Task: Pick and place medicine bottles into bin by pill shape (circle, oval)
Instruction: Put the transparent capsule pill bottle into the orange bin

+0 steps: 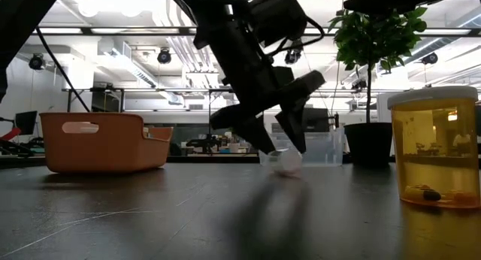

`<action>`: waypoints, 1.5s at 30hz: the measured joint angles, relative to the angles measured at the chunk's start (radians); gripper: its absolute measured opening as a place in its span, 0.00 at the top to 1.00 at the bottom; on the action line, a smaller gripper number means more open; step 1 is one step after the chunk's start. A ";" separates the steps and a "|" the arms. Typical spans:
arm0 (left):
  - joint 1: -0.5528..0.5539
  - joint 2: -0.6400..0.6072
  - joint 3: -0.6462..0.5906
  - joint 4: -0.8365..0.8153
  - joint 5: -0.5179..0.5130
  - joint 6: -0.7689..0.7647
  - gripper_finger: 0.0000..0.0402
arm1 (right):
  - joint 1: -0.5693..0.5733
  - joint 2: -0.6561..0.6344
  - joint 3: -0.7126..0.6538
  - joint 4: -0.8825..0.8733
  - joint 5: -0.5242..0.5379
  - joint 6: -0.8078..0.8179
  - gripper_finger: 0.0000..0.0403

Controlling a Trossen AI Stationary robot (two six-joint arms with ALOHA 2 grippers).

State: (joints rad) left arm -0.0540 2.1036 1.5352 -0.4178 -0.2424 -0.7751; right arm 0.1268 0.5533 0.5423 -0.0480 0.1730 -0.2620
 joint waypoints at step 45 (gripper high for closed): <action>-0.068 -0.161 -0.203 -0.187 0.013 0.111 0.40 | -0.001 0.000 0.000 -0.018 0.003 -0.004 0.71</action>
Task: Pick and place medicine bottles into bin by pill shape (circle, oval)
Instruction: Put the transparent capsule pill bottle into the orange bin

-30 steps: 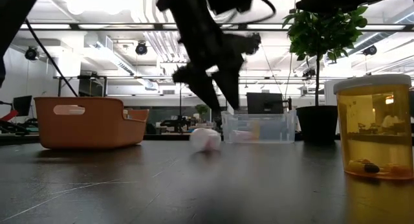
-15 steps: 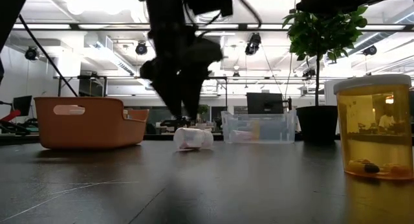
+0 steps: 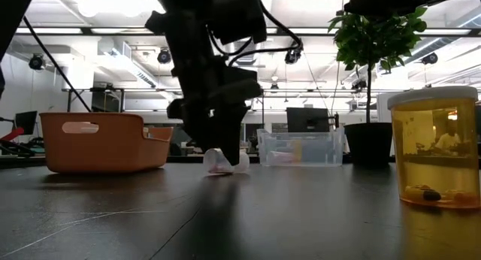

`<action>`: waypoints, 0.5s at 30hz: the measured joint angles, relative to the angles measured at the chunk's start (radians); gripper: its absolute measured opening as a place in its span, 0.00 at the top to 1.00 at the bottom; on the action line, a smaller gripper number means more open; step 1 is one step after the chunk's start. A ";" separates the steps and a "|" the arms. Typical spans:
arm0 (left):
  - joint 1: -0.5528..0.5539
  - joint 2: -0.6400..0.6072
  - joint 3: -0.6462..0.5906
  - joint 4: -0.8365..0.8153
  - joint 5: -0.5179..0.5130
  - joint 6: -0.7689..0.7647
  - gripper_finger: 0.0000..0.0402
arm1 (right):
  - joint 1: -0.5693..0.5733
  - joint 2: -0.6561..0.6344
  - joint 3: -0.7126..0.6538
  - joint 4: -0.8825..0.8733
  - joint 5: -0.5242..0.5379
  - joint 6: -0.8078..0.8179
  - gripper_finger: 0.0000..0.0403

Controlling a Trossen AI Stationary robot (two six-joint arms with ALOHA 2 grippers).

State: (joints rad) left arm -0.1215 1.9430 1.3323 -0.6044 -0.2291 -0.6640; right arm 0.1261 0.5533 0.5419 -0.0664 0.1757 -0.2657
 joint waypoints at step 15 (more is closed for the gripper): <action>-0.001 0.007 -0.031 0.040 -0.001 0.020 0.50 | 0.000 0.000 0.000 0.000 0.000 -0.005 0.71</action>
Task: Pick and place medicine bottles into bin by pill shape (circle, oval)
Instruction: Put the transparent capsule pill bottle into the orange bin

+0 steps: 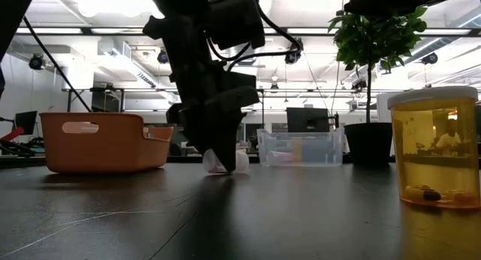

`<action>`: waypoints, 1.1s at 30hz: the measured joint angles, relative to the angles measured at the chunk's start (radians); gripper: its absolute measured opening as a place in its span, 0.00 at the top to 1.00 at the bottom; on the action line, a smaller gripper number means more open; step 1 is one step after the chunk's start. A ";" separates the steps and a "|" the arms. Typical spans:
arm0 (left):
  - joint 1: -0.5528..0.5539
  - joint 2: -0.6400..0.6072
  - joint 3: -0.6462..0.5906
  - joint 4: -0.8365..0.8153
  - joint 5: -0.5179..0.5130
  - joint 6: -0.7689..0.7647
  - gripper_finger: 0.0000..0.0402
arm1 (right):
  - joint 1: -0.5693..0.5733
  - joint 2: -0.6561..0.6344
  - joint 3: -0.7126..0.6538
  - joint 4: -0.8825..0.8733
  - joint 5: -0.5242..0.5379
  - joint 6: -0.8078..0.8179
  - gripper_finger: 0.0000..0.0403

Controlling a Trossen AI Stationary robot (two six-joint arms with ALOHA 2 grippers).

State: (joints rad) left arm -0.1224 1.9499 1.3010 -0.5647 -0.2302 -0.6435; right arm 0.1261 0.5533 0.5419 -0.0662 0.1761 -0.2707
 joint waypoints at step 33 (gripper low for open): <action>-0.035 -0.300 -0.150 1.062 0.059 0.812 0.67 | 0.008 0.219 -0.021 0.389 -0.167 -0.104 0.71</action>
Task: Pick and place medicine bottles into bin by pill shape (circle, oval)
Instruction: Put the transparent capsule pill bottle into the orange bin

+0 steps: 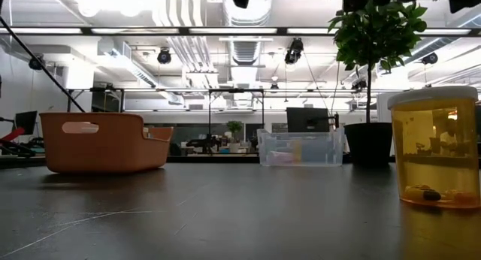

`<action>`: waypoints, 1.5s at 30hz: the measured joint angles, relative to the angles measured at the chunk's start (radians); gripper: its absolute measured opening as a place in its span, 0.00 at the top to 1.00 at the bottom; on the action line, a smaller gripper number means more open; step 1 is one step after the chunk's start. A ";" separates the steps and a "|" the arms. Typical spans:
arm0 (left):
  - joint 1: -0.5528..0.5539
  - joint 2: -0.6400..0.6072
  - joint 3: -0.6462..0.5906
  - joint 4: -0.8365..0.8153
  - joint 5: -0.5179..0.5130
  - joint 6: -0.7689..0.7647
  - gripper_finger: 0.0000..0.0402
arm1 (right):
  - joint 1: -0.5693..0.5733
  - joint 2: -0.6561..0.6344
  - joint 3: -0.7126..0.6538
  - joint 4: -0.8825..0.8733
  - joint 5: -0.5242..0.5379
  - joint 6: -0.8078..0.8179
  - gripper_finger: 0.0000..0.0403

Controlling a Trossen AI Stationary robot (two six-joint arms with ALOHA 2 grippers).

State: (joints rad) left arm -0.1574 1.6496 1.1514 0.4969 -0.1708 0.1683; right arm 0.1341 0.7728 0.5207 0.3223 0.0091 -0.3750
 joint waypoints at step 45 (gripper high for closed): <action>0.020 0.087 -0.071 0.301 0.009 0.074 0.66 | -0.002 0.184 0.007 0.299 -0.059 0.085 0.68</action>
State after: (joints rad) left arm -0.1371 1.7363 1.0809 0.7975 -0.1616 0.2428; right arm 0.1322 0.9565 0.5278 0.6212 -0.0502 -0.2905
